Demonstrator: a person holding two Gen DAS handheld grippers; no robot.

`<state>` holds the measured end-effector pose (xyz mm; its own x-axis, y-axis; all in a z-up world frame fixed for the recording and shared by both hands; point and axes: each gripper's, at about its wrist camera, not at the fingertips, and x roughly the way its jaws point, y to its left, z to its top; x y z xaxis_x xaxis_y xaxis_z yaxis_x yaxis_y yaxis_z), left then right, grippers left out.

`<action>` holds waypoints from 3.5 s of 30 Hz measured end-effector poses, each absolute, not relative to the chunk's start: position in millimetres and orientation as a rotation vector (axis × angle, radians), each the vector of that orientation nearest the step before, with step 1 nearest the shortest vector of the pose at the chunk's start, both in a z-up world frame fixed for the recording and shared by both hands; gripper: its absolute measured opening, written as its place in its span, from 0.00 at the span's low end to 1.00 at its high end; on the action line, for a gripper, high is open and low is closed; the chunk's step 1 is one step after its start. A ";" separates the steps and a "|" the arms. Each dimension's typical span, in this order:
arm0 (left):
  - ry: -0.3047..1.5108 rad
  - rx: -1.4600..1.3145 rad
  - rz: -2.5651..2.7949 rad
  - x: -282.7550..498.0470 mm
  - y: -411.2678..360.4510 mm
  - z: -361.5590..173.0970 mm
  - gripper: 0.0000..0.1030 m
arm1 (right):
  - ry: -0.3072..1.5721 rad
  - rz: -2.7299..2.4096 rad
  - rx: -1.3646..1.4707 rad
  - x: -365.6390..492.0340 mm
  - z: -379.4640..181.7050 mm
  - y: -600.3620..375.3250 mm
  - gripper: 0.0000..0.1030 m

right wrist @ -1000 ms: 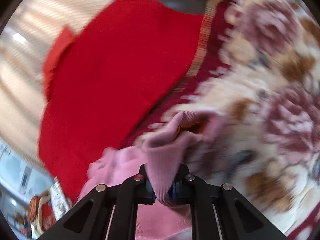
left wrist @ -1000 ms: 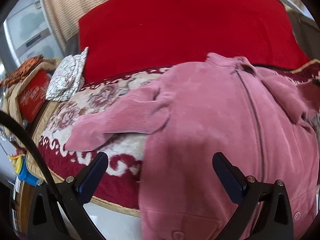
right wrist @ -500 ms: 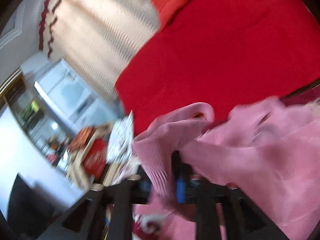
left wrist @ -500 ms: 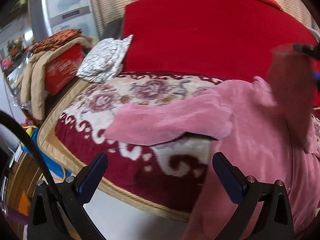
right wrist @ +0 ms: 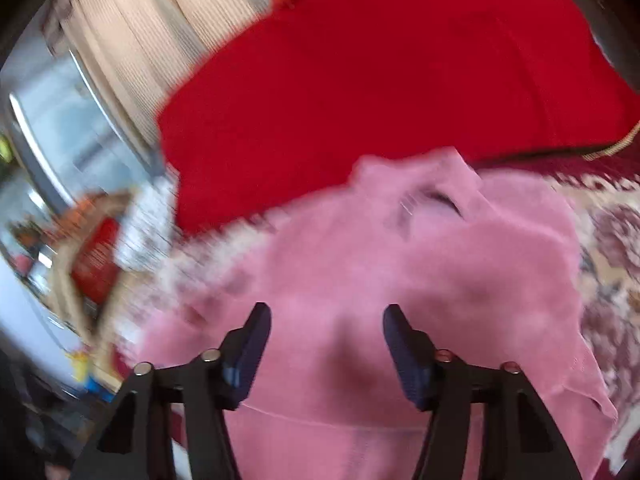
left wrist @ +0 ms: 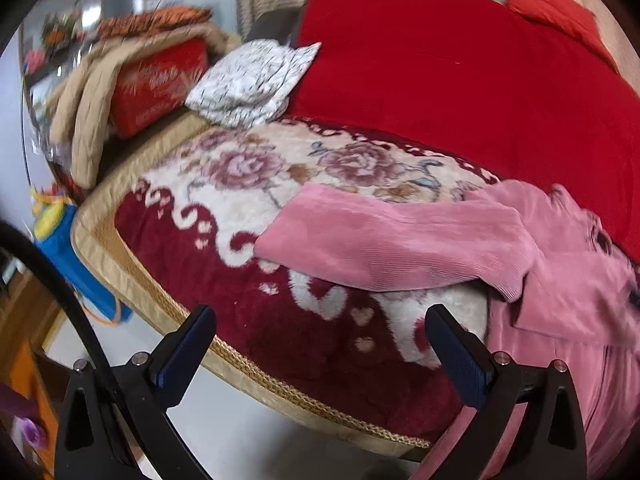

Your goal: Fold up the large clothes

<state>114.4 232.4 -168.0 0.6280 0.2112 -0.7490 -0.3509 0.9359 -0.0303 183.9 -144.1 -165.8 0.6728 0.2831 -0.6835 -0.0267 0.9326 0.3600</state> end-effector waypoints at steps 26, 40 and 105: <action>0.874 -0.804 0.293 202.5 331.8 -249.7 0.16 | 0.746 0.243 0.386 127.9 -184.7 -172.9 0.54; 0.635 -0.333 -0.010 189.5 210.0 -91.6 0.07 | 0.630 0.206 0.476 97.9 -160.3 -211.7 0.54; 0.994 0.246 -0.152 215.9 38.3 -215.5 0.67 | 0.909 0.124 0.427 190.7 -195.6 -221.4 0.39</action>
